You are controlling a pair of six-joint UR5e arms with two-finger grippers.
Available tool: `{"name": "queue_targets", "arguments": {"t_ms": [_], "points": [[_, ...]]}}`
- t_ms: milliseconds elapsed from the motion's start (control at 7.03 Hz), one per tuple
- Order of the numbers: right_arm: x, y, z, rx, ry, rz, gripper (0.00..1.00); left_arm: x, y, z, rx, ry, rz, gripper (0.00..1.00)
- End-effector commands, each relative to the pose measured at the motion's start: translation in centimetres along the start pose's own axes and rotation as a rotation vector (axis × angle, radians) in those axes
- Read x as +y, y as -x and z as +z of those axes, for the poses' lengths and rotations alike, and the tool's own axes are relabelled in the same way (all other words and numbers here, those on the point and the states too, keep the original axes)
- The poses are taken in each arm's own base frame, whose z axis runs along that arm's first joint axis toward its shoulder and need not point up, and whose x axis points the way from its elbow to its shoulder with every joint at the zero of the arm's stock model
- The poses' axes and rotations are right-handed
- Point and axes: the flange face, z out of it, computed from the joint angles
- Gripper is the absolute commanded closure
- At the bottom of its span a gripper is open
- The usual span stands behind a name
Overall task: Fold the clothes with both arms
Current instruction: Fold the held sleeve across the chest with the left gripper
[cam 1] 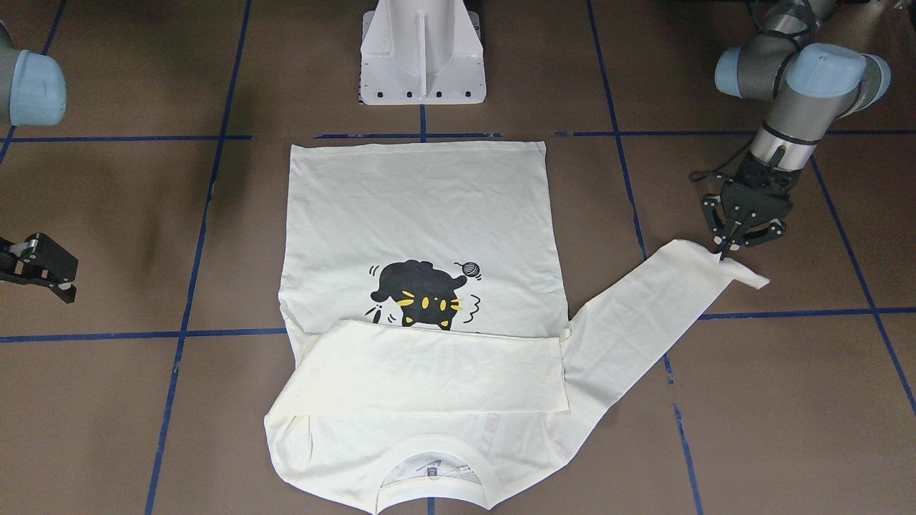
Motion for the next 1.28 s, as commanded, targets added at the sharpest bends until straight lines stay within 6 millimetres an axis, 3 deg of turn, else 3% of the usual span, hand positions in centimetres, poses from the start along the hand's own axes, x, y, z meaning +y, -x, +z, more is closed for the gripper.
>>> {"name": "queue_targets", "arguments": {"t_ms": [0,427,569,711,1138], "points": [[0.1,-0.2,0.2,0.003,0.004,0.0,0.0,-15.1,-3.4,-2.3,-0.051,0.0,-0.052,1.0],[0.2,-0.3,0.3,0.005,0.004,0.002,0.0,-37.2,-12.8,-5.9,-0.075,-0.035,-0.355,1.0],[0.1,-0.3,0.3,0.005,0.005,0.004,0.0,-42.4,-19.1,-5.3,-0.063,-0.037,-0.456,1.0],[0.1,-0.3,0.4,0.007,0.005,0.004,0.0,-43.6,-28.9,-2.9,-0.134,-0.089,-0.497,1.0],[0.2,-0.6,0.5,0.011,0.008,0.012,0.0,-37.7,-42.2,0.2,-0.128,-0.183,-0.367,1.0]]}}
